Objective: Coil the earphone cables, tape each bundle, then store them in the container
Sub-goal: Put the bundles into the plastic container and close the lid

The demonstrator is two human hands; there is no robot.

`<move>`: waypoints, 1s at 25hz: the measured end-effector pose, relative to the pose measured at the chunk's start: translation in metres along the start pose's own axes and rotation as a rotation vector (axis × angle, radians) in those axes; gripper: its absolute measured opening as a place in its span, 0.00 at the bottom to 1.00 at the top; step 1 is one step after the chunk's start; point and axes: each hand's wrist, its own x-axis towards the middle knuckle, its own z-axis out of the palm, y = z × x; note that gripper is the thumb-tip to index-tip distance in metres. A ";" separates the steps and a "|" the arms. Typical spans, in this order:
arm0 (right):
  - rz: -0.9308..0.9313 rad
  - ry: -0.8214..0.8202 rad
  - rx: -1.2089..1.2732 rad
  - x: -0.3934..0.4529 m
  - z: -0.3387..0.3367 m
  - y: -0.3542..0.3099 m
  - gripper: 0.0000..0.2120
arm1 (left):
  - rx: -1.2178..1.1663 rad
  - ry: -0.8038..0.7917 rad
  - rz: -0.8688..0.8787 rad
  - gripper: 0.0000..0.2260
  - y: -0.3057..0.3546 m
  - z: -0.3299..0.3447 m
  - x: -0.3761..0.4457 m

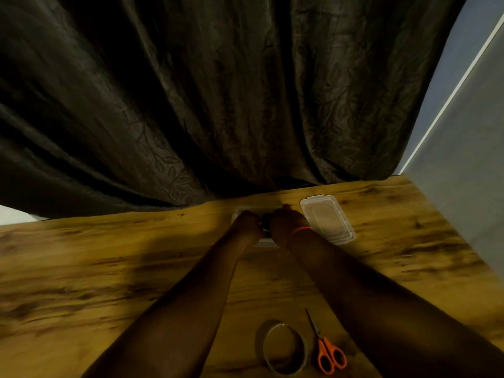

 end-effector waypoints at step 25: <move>0.249 0.461 0.838 -0.060 0.048 0.048 0.16 | -0.199 0.360 0.388 0.10 -0.062 -0.025 -0.050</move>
